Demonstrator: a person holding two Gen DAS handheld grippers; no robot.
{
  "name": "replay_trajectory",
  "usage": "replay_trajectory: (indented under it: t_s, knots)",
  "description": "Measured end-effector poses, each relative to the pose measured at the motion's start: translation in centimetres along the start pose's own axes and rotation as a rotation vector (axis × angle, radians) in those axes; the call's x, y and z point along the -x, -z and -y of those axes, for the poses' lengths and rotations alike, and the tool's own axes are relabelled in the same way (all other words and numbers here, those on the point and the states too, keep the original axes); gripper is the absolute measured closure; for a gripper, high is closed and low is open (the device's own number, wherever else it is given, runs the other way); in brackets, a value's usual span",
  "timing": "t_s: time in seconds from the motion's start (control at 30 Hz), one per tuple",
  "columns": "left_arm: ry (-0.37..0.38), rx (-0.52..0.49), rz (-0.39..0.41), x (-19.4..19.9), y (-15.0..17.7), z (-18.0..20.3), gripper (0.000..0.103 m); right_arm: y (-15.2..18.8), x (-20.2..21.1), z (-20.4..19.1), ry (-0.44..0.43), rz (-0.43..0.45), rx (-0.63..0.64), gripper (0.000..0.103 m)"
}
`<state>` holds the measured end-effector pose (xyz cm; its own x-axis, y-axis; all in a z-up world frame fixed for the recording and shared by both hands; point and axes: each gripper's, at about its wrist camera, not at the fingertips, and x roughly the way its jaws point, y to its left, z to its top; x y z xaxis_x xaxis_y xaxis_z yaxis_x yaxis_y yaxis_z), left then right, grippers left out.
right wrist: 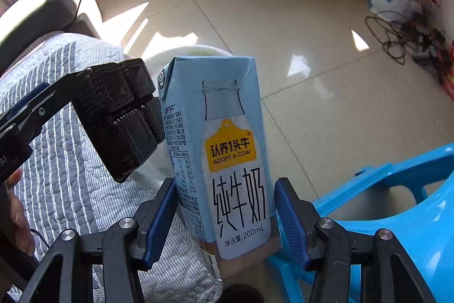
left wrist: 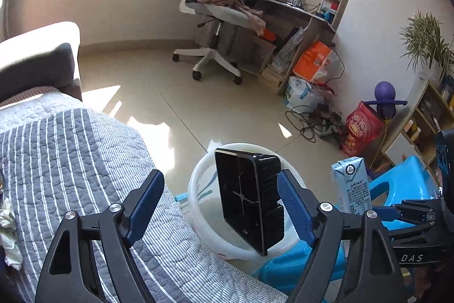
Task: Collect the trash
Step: 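Open the left tool over the bin while the right tool drops the milk carton in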
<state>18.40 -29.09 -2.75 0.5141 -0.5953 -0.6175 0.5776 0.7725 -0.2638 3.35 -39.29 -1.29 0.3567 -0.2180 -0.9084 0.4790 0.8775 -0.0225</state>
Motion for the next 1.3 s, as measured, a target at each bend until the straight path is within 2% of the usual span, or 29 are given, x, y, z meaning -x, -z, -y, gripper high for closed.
replay_trajectory:
  t_s: [0.07,0.27,0.53,0.7,0.9,0.93,0.97,1.03,1.3]
  knots:
    - [-0.063,-0.003,-0.041,0.2,0.1,-0.4,0.008,-0.3,-0.1,-0.1,0.001,0.004,-0.004,0.042]
    - [-0.206,0.002,-0.143,1.8,1.8,-3.4,0.003,-1.1,-0.3,-0.4,-0.004,0.002,-0.018,0.042]
    - [-0.342,-0.064,-0.144,6.8,2.7,-6.4,0.001,-2.6,-1.7,-1.0,-0.006,-0.008,-0.038,0.042]
    - [-0.365,-0.034,-0.165,9.3,3.9,-8.4,0.001,-3.6,-3.0,-1.5,0.003,-0.018,-0.057,0.042]
    - [-0.404,-0.047,-0.162,11.9,5.0,-9.9,0.001,-4.3,-4.2,-2.5,0.019,-0.015,-0.062,0.041]
    - [-0.407,-0.048,-0.163,12.3,5.1,-10.2,0.001,-4.4,-4.3,-2.7,0.012,-0.013,-0.063,0.038]
    - [-0.409,-0.048,-0.162,12.7,5.2,-10.4,0.001,-4.4,-4.4,-2.9,0.004,-0.014,-0.064,0.025]
    - [-0.414,-0.053,-0.162,13.3,5.5,-10.9,0.001,-4.5,-4.2,-3.3,-0.012,-0.004,-0.064,0.016]
    - [-0.434,-0.061,-0.178,15.2,6.5,-12.8,0.001,-4.0,-3.0,-5.8,0.013,0.003,0.01,0.014]
